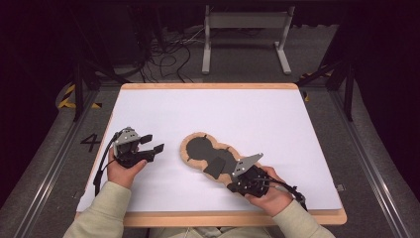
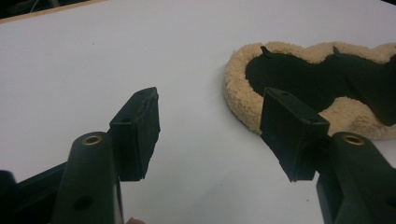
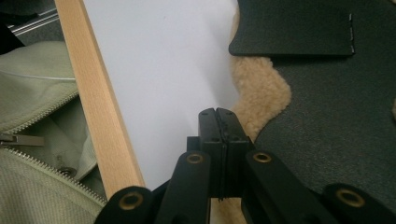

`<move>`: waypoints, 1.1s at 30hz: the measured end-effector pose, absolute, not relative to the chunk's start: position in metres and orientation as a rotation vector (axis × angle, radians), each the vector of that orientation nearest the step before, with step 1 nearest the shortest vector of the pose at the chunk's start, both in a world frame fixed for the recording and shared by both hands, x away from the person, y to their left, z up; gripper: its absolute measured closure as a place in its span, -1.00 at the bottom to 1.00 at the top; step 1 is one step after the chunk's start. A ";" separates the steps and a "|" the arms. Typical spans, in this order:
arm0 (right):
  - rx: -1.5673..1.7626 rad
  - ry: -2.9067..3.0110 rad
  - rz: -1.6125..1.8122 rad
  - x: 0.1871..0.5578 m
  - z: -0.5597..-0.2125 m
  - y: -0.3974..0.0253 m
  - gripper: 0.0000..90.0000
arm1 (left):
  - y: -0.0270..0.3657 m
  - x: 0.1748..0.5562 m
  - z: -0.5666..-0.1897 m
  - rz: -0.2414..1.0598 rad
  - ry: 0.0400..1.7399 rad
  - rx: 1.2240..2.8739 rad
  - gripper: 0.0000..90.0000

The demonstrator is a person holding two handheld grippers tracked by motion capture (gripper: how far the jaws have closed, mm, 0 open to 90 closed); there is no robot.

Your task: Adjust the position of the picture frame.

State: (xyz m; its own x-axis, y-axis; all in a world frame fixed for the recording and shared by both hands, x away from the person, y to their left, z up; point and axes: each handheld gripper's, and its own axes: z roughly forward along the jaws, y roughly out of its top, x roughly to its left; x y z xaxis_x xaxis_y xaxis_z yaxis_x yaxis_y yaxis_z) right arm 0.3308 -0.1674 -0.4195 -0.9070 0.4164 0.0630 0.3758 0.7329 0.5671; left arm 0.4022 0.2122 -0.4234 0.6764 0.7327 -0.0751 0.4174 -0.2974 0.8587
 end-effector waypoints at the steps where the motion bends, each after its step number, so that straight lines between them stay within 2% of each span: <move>1: 0.653 2.864 0.912 0.331 -0.420 -0.167 1.00 | 0.212 0.402 -0.424 0.407 0.898 1.933 -0.14; 8: 0.639 2.930 0.840 0.327 -0.431 -0.161 1.00 | 0.211 0.403 -0.424 0.395 0.904 1.932 -0.14; 17: 0.662 2.899 0.819 0.331 -0.430 -0.169 1.00 | 0.209 0.405 -0.425 0.391 0.897 1.933 -0.14; 33: 0.810 2.644 0.753 0.366 -0.433 -0.210 1.00 | 0.193 0.408 -0.427 0.369 0.869 1.970 -0.15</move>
State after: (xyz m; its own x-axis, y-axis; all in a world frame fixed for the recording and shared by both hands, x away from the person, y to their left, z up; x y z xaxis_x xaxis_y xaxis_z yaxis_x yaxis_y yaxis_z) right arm 0.3663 -0.2103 -0.4332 -0.8054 0.5832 -0.1058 0.4399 0.7079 0.5526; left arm 0.4083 0.1925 -0.4269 0.7059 0.7031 -0.0854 0.4271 -0.3264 0.8433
